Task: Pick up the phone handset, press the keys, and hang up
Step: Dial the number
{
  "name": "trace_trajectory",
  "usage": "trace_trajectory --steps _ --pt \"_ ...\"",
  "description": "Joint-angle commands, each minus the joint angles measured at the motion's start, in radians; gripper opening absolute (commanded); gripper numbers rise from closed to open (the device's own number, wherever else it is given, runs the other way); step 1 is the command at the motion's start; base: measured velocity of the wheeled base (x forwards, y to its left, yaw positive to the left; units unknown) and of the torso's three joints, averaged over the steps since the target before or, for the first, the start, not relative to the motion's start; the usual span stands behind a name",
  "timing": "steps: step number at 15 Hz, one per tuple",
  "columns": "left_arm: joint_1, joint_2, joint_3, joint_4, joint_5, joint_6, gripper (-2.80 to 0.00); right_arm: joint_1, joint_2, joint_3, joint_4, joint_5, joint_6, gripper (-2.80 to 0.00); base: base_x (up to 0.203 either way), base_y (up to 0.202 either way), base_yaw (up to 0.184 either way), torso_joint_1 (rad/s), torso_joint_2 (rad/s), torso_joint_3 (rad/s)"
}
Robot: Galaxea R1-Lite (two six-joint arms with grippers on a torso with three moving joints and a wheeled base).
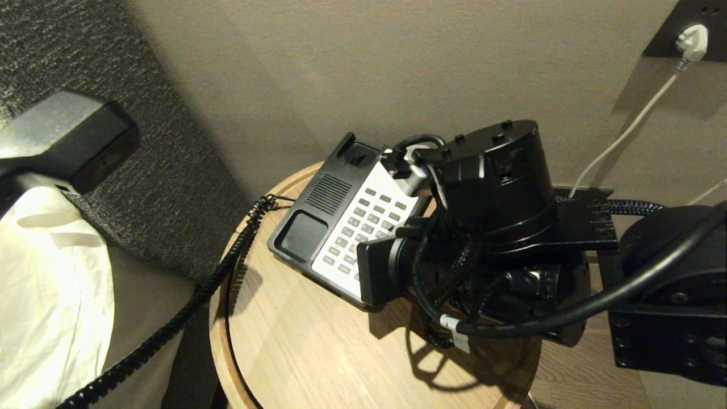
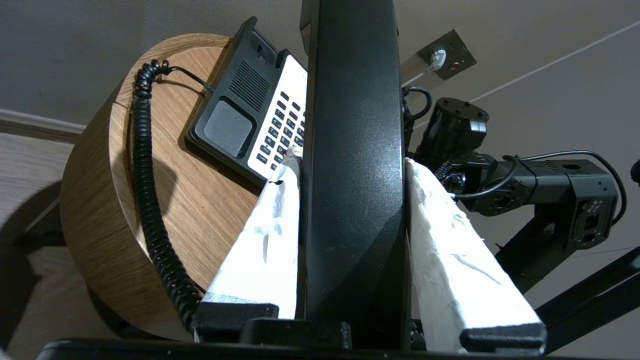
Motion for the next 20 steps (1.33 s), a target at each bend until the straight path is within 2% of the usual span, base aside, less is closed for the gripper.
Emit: trace_trajectory --steps 1,20 --pt "0.0 -0.002 0.0 -0.001 -0.001 -0.004 -2.8 0.002 0.006 -0.002 -0.001 -0.001 0.002 -2.8 0.0 0.0 0.0 0.0 0.0 0.0" --pt "0.0 -0.001 0.001 -0.001 -0.001 -0.004 -2.8 -0.002 0.001 -0.027 -0.003 -0.005 0.004 -2.8 0.0 0.0 0.0 0.0 0.0 0.0"
